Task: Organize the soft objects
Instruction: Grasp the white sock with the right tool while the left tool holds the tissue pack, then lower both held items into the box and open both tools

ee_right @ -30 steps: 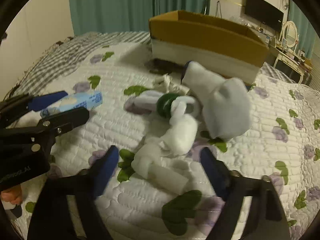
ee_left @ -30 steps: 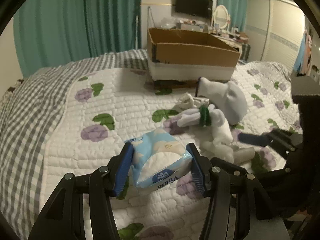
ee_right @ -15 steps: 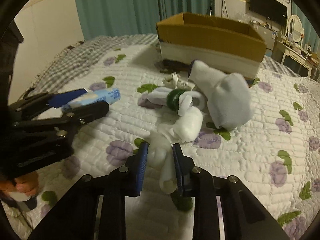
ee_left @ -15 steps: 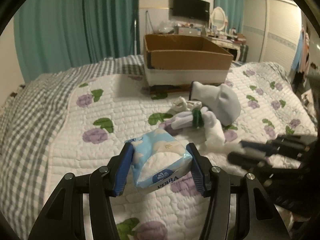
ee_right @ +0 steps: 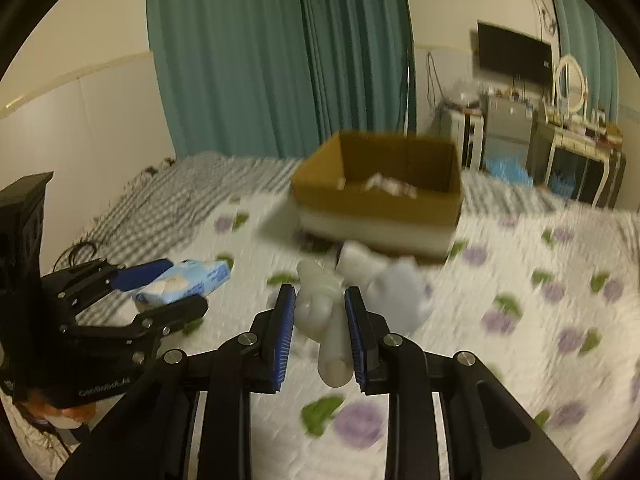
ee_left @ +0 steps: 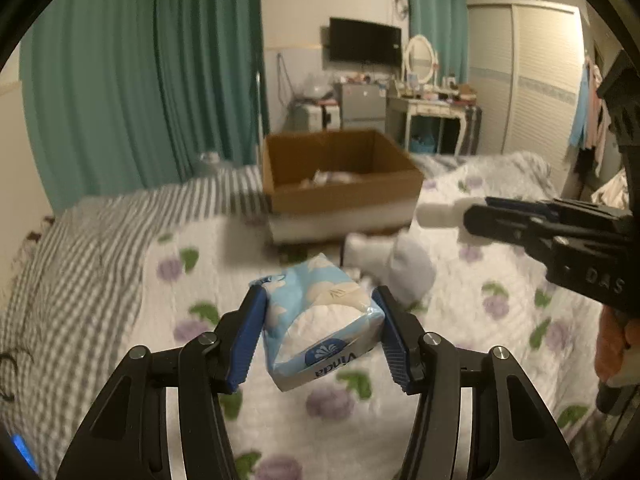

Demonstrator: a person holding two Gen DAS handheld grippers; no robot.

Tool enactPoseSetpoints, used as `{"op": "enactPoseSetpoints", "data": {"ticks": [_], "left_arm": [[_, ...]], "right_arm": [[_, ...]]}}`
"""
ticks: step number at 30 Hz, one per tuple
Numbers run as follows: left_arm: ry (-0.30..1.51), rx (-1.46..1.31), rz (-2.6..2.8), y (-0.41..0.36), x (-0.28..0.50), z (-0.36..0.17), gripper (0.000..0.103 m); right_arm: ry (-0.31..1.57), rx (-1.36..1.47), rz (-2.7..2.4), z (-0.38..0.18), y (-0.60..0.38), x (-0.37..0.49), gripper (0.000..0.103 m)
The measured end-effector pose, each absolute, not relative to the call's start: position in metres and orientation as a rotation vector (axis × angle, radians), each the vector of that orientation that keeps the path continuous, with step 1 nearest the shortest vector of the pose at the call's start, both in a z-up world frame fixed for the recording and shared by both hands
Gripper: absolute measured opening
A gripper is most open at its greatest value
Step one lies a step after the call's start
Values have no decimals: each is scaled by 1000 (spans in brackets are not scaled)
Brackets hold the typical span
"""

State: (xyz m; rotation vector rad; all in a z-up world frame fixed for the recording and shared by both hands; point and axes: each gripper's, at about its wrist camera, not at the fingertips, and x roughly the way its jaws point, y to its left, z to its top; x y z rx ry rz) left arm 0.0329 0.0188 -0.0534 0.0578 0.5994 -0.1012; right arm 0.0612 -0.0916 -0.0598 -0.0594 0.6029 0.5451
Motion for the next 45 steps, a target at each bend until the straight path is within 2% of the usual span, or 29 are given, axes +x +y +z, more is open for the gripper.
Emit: {"op": "enactPoseSetpoints", "data": {"ticks": [7, 13, 19, 24, 25, 27, 29, 30, 31, 33, 36, 39, 40, 41, 44, 45], "left_arm": [[494, 101, -120, -3, 100, -5, 54], [480, 135, -112, -9, 189, 0, 54], [556, 129, -76, 4, 270, -37, 55], [565, 172, -23, 2, 290, -65, 58], [563, 186, -3, 1, 294, -70, 63], [567, 181, 16, 3, 297, -76, 65], [583, 153, 22, 7, 296, -75, 66], [589, 136, 21, 9, 295, -73, 66], [591, 125, 21, 10, 293, -71, 66], [586, 120, 40, 11, 287, -63, 66], [556, 119, 49, 9, 269, -41, 66], [496, 123, 49, 5, 238, -10, 67], [472, 119, 48, 3, 225, 2, 72], [447, 113, 45, 1, 210, 16, 84], [379, 89, 54, 0, 170, 46, 88], [363, 86, 57, -1, 157, 55, 88]], "right_arm": [[504, -79, 545, -2, -101, 123, 25], [477, -65, 527, 18, -93, 207, 25], [507, -2, 516, -1, -88, 284, 25], [573, -12, 500, -43, -82, 329, 28], [571, -15, 499, -48, -82, 333, 31], [582, -7, 503, -60, -83, 340, 32], [605, 0, 486, -68, -86, 345, 36], [606, -7, 475, -69, -85, 345, 45], [604, -19, 469, -69, -86, 344, 59], [578, -34, 466, -62, -89, 337, 71], [546, -29, 454, -44, -97, 322, 75], [513, -29, 444, -19, -106, 302, 85], [501, -29, 439, -11, -110, 294, 87], [486, -27, 434, 1, -117, 283, 87], [451, -40, 406, 28, -129, 253, 89], [427, -49, 389, 39, -134, 241, 93]]}}
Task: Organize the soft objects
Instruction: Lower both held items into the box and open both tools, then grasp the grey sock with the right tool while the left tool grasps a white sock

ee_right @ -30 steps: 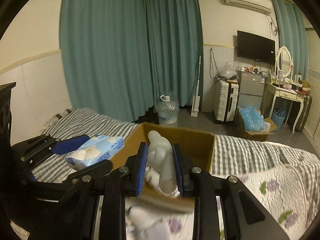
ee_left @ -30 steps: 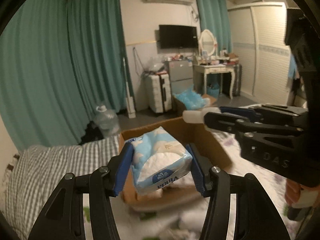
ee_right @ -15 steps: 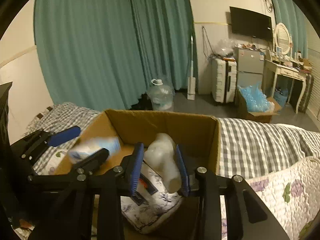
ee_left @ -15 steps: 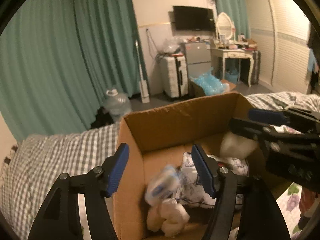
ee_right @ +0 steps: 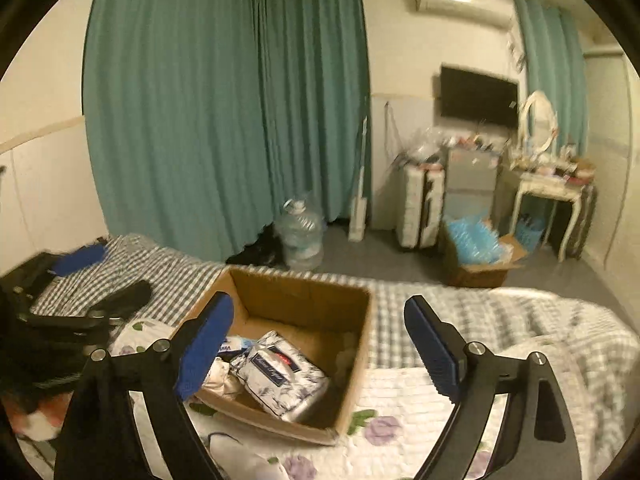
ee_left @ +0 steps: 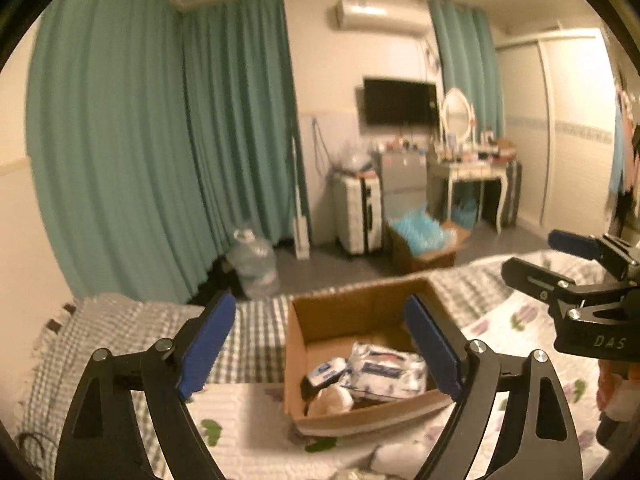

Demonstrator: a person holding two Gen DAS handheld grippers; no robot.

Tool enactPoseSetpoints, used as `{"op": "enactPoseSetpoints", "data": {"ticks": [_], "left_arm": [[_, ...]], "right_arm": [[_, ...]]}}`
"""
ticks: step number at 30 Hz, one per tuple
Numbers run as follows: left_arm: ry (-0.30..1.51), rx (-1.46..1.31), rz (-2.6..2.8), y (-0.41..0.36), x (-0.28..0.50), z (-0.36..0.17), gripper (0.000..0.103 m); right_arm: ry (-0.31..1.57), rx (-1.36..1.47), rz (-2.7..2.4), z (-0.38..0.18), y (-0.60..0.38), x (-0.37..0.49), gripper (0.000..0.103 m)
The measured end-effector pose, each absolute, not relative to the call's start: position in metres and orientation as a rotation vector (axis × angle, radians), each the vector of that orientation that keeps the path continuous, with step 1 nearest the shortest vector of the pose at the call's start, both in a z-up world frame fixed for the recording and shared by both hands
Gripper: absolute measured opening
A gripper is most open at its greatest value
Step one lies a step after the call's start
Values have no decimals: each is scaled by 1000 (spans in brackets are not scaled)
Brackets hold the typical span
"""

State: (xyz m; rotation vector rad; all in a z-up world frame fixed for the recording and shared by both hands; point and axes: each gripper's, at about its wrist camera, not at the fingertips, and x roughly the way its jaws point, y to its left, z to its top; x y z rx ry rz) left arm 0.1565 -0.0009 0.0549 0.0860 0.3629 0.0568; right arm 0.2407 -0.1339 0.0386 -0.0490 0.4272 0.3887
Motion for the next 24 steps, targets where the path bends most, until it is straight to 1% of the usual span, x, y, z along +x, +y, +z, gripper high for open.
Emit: {"op": "enactPoseSetpoints", "data": {"ticks": [6, 12, 18, 24], "left_arm": [[312, 47, 60, 1, 90, 81, 88], [310, 19, 48, -5, 49, 86, 88], [343, -18, 101, -6, 36, 61, 88], [401, -30, 162, -10, 39, 8, 88]], "right_arm": [[345, -52, 360, 83, -156, 174, 101], [299, -93, 359, 101, -164, 113, 101], [320, -139, 391, 84, -166, 83, 102], [405, -163, 429, 34, -167, 93, 102]]}}
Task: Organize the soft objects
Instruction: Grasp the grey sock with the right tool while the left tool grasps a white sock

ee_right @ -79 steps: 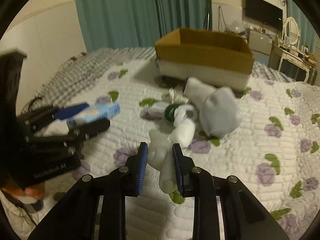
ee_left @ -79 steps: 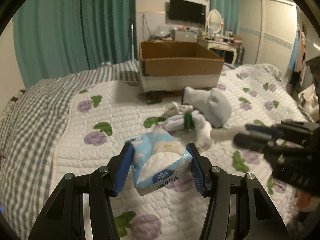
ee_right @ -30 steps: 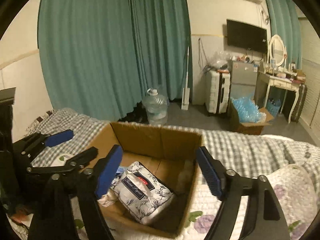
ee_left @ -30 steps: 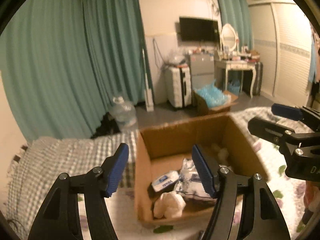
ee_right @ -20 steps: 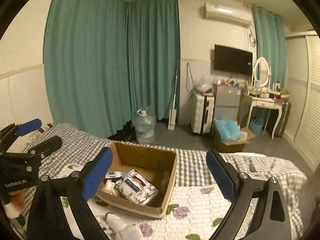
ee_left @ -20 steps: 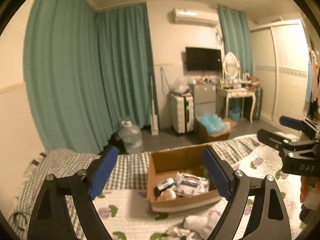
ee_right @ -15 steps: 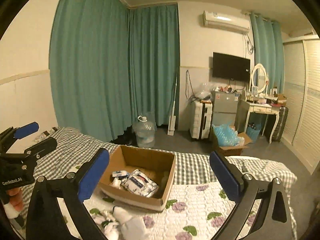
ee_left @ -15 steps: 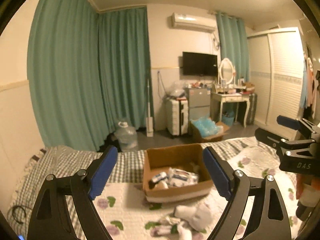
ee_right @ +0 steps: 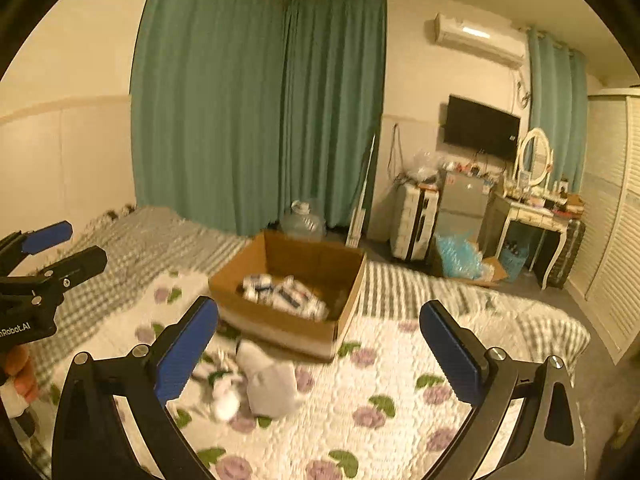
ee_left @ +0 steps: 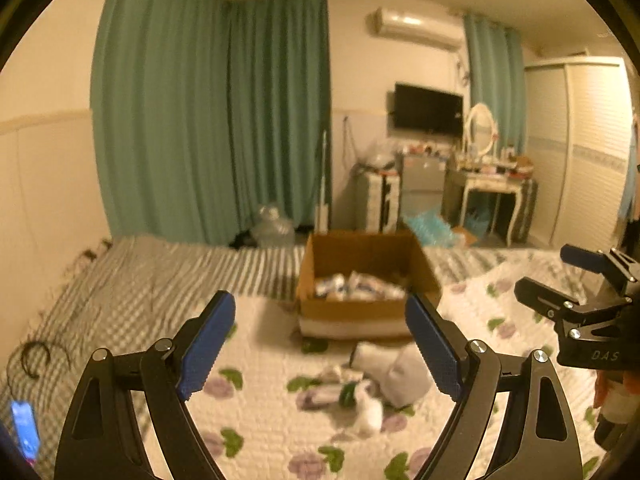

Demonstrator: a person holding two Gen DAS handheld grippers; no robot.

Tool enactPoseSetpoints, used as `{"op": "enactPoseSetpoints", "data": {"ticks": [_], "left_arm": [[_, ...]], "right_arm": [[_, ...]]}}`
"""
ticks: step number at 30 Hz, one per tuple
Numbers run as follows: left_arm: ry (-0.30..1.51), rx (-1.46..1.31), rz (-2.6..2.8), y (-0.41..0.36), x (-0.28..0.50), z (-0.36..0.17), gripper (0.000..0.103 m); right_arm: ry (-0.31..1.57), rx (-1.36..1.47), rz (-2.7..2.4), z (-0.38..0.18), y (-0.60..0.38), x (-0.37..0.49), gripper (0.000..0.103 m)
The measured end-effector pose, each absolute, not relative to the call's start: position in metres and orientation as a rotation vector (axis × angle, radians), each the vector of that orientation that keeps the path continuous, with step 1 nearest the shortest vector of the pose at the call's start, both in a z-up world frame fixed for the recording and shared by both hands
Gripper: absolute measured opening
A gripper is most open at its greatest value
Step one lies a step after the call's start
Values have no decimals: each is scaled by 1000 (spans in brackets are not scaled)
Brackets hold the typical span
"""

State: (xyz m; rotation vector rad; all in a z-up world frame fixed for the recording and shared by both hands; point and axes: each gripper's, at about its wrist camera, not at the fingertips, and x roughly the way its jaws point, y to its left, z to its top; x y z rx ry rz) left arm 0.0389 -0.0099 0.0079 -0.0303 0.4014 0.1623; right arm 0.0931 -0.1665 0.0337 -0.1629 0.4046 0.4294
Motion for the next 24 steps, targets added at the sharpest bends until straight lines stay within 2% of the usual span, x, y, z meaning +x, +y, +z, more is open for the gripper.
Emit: {"op": "enactPoseSetpoints", "data": {"ticks": [3, 16, 24], "left_arm": [[417, -48, 179, -11, 44, -22, 88], [752, -57, 192, -8, 95, -148, 88], [822, -60, 165, -6, 97, -173, 88]], "right_arm": [[457, -174, 446, 3, -163, 105, 102], [720, -145, 536, -132, -136, 174, 101], [814, -191, 633, -171, -114, 188, 100]]}}
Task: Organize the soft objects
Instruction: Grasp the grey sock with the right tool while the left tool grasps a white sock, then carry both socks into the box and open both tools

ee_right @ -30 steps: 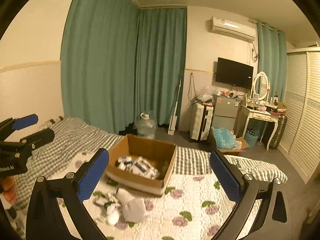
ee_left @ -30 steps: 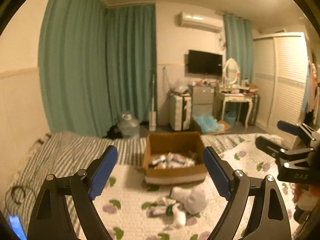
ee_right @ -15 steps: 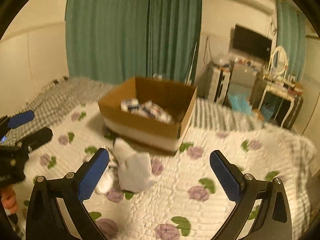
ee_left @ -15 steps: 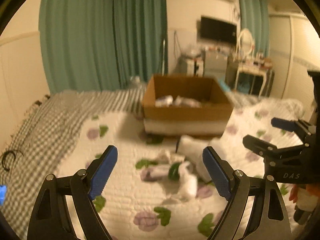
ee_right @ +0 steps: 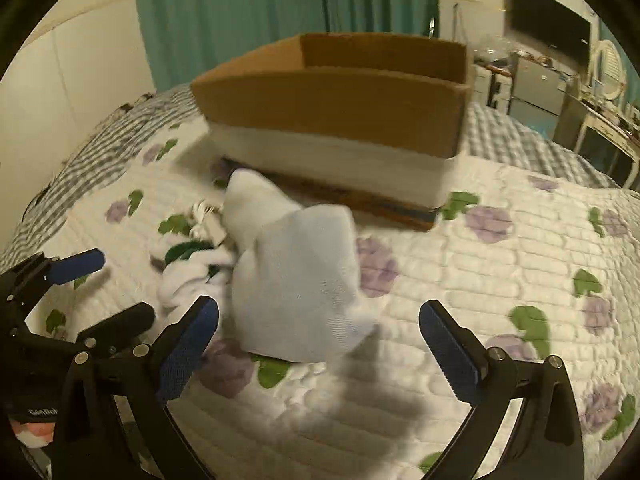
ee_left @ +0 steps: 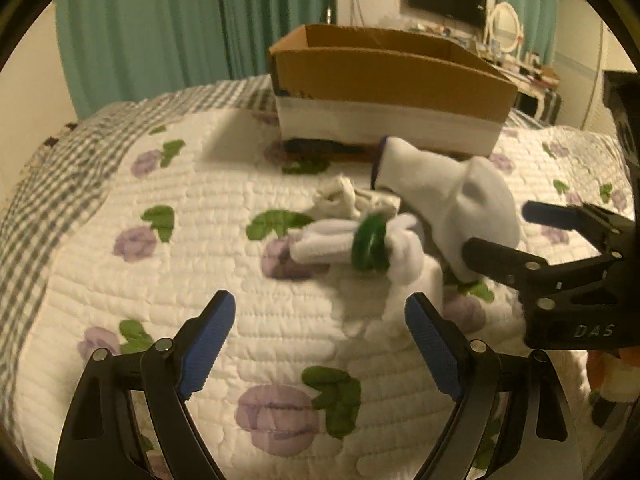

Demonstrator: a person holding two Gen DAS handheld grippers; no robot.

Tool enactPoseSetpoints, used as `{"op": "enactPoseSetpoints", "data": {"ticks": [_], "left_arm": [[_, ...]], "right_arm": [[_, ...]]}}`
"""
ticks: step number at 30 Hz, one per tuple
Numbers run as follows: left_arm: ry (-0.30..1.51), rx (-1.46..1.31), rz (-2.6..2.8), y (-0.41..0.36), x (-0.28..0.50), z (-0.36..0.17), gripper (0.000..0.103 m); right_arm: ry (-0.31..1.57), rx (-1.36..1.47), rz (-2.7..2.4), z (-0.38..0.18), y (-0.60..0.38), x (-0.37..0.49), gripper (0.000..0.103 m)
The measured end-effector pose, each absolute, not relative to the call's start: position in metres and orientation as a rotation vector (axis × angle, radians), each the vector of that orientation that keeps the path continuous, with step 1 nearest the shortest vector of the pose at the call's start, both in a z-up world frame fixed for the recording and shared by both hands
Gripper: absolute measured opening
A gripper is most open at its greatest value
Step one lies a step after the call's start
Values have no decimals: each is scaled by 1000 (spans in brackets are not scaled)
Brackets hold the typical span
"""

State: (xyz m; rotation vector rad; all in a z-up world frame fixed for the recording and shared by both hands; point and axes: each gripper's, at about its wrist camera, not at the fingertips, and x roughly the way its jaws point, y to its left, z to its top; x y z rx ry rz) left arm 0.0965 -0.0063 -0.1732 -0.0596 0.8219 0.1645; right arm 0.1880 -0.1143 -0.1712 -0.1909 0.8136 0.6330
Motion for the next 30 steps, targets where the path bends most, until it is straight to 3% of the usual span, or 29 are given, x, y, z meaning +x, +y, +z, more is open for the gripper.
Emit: {"op": "enactPoseSetpoints", "data": {"ticks": [2, 3, 4, 6, 18, 19, 20, 23, 27, 30], "left_arm": [[827, -59, 157, -9, 94, -174, 88], [829, -59, 153, -10, 93, -174, 88], [829, -58, 151, -12, 91, -173, 88], [824, -63, 133, -14, 88, -171, 88], [859, -86, 14, -39, 114, -171, 86], [869, -107, 5, -38, 119, -174, 83], [885, -128, -5, -37, 124, -178, 70], [952, -142, -30, -40, 137, -192, 45], [940, -148, -66, -40, 131, -192, 31], [930, -167, -82, -36, 123, -186, 30]], "right_arm": [[823, -211, 645, -174, -109, 188, 93], [828, -219, 647, -176, -106, 188, 75], [835, -234, 643, -177, -104, 187, 68], [837, -265, 629, -178, -104, 185, 62], [757, -127, 550, -138, -159, 165, 57], [754, -123, 542, -136, -163, 165, 57], [754, -120, 527, -135, -166, 165, 57], [772, -96, 494, -136, -174, 169, 57], [787, -87, 477, -139, -175, 174, 57], [785, -81, 478, -138, -177, 173, 57]]}}
